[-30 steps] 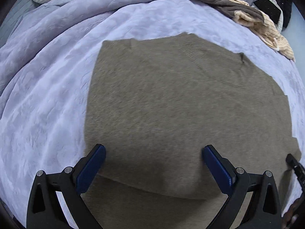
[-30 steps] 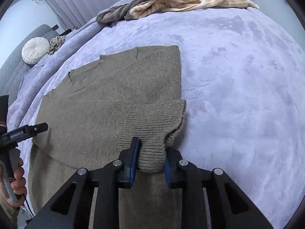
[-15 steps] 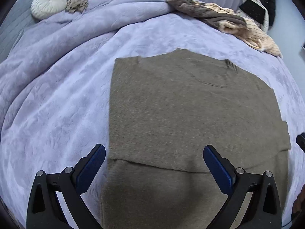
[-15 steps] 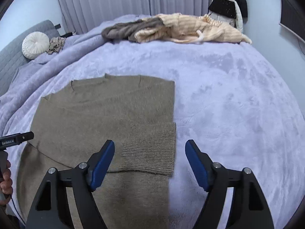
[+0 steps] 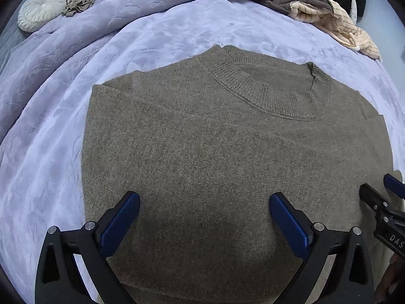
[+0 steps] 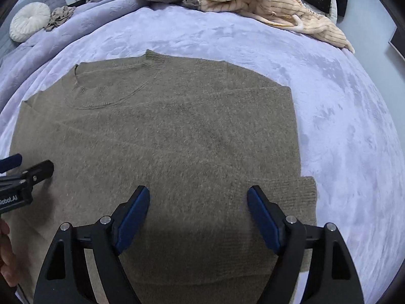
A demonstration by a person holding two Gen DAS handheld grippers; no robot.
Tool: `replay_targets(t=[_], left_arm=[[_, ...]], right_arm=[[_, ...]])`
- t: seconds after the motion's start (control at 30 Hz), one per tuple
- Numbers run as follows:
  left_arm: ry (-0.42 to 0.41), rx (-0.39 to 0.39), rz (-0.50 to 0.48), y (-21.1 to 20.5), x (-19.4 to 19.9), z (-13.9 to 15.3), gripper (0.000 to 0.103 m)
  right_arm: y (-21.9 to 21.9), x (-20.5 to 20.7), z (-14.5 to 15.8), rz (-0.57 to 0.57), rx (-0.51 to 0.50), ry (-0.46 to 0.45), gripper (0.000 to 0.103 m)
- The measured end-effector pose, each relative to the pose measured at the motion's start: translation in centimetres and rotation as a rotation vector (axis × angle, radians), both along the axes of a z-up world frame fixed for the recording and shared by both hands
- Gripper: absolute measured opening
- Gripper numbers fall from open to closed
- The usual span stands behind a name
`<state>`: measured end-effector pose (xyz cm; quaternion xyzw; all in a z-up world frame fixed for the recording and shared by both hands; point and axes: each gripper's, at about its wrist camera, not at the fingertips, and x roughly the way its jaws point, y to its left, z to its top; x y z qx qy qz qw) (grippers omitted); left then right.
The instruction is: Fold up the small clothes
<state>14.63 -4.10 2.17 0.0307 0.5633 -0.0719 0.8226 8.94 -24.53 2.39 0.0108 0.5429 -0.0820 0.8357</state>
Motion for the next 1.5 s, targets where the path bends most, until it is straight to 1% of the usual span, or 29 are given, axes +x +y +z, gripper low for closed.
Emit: replay_targets(t=[0.07,0.1,0.17,0.2,0.27,0.3,0.33,0.37,0.4,0.43,0.47,0.5,0.57,0.7,0.77,0.8,0.9,1.07,1.17,1.2,1.23,1.27,1.33,1.37,1.4,1.43,1.5], left_arm=[[-0.005,-0.003,-0.020,0.1,0.5,-0.2,0.103],[-0.007,-0.011,-0.030,0.2,0.7,-0.4,0.103],[-0.010,-0.030,-0.049,0.7,1.2,-0.8,0.103],[-0.007,-0.039,-0.059,0.8,1.3,-0.9,0.103],[0.012,-0.040,-0.061,0.9,1.5,-0.2,0.103],[0.004,-0.035,-0.053,1.1,1.1,0.7,0.103],[-0.028,-0.055,-0.055,1.3,0.2,1.9,0.103],[-0.050,-0.087,-0.060,1.6,-0.7,2.7,0.103],[-0.051,-0.124,-0.065,1.9,-1.7,3.2,0.103],[-0.031,-0.154,-0.075,2.0,-2.7,3.0,0.103],[-0.008,-0.156,-0.086,1.9,-3.3,2.4,0.103],[0.009,-0.119,-0.089,1.7,-4.3,1.5,0.103],[0.011,-0.052,-0.095,1.6,-6.0,0.2,0.103],[0.028,-0.032,-0.081,2.7,-9.8,-0.6,0.103],[0.018,-0.004,-0.106,3.0,-12.4,-0.7,0.103],[0.005,0.023,-0.120,3.0,-14.0,-0.7,0.103],[-0.027,0.069,-0.144,3.4,-17.7,-0.4,0.103],[-0.052,0.078,-0.134,4.5,-22.4,-0.1,0.103],[-0.069,0.085,-0.127,5.1,-24.9,-0.1,0.103],[-0.070,0.085,-0.121,5.6,-25.9,-0.2,0.103],[-0.060,0.073,-0.114,5.7,-26.2,-0.2,0.103],[-0.046,0.051,-0.103,6.9,-26.9,-0.1,0.103],[-0.016,0.021,-0.061,8.0,-27.6,0.7,0.103],[-0.021,0.005,-0.055,8.0,-27.8,1.4,0.103],[-0.044,-0.021,-0.061,7.9,-28.3,2.3,0.103],[-0.065,-0.050,-0.073,7.4,-28.8,3.2,0.103],[-0.068,-0.101,-0.127,5.6,-29.4,4.1,0.103]], right_arm=[[-0.2,1.0,-0.2,-0.004,-0.002,0.003,0.090],[-0.3,1.5,-0.4,-0.004,-0.007,0.002,0.092],[-0.6,2.1,-1.0,0.004,-0.020,-0.005,0.102],[-1.0,2.4,-1.3,0.004,-0.014,-0.002,0.102],[-1.8,2.6,-1.5,-0.001,0.042,0.013,0.102],[-1.9,2.6,-0.9,-0.012,0.046,0.022,0.102],[-1.9,2.3,0.1,-0.026,0.042,0.013,0.101],[-1.7,1.5,1.3,-0.022,0.047,-0.024,0.101],[-1.3,0.3,2.5,-0.006,0.059,-0.064,0.101],[-0.8,-0.8,3.2,0.004,0.067,-0.088,0.101],[0.0,-1.9,3.6,0.022,0.071,-0.093,0.101],[0.9,-2.8,3.5,0.050,0.070,-0.086,0.101],[3.0,-4.3,2.5,0.097,0.030,-0.059,0.101],[5.0,-7.9,0.1,0.141,-0.059,-0.012,0.100],[5.2,-10.4,-0.3,0.155,-0.058,-0.026,0.100],[5.4,-11.6,-0.4,0.161,-0.061,-0.038,0.100],[5.2,-16.1,-0.1,0.192,-0.054,-0.071,0.100],[3.9,-23.6,0.1,0.237,-0.009,-0.105,0.100],[3.5,-27.4,-0.1,0.276,-0.037,-0.125,0.102],[3.6,-28.3,-0.3,0.295,-0.063,-0.118,0.102],[3.8,-29.4,-0.5,0.315,-0.094,-0.117,0.102],[3.9,-30.5,-0.5,0.330,-0.117,-0.124,0.102],[3.7,-31.8,-0.1,0.342,-0.132,-0.116,0.102],[3.8,-32.2,0.5,0.339,-0.141,-0.103,0.102],[4.0,-32.4,1.2,0.337,-0.145,-0.109,0.102],[4.3,-32.8,2.2,0.347,-0.136,-0.142,0.102],[5.4,-32.9,3.6,0.383,-0.107,-0.211,0.102]])
